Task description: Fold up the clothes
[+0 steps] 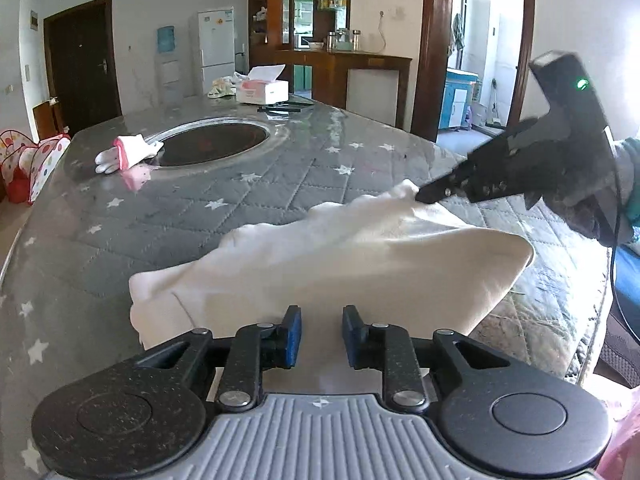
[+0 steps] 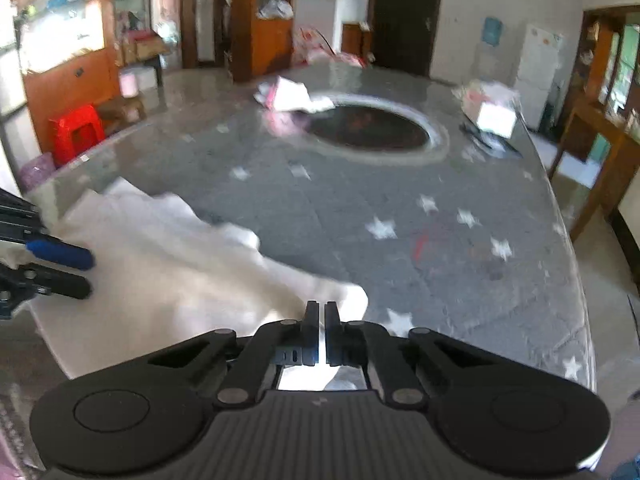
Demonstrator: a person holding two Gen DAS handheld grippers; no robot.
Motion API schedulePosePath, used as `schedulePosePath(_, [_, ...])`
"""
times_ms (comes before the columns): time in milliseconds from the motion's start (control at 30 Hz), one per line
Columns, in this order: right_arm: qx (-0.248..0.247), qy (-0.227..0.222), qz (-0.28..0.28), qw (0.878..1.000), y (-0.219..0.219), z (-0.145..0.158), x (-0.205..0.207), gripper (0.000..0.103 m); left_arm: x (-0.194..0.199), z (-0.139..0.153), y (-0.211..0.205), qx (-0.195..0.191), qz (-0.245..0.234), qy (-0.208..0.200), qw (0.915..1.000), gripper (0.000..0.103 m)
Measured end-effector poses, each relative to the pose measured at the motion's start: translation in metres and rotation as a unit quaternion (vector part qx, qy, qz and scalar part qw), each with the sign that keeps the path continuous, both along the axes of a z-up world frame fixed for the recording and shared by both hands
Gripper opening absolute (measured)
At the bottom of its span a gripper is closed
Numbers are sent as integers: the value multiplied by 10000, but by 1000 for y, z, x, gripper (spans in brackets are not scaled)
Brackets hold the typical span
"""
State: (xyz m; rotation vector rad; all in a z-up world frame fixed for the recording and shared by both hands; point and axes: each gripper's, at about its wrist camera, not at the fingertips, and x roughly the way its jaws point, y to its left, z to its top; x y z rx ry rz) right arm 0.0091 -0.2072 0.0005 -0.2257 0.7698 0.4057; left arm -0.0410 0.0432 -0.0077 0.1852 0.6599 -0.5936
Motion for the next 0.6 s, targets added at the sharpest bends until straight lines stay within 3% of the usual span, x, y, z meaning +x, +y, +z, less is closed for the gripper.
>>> schedulePosePath(100, [127, -7, -39, 9999, -3, 0, 3, 6, 0, 1, 1, -86, 29, 13, 10000, 36])
schedulePosePath(233, [554, -54, 243, 9982, 2, 17, 0, 8, 3, 2, 3, -149, 58, 53, 9999, 36])
schedulePosePath(367, [657, 106, 689, 9954, 25, 15, 4, 8, 7, 5, 7, -277, 164, 98, 9994, 36])
schedulePosePath(600, [733, 324, 542, 9953, 38, -9, 26, 9, 25, 10, 33, -433, 575, 169, 9973, 38])
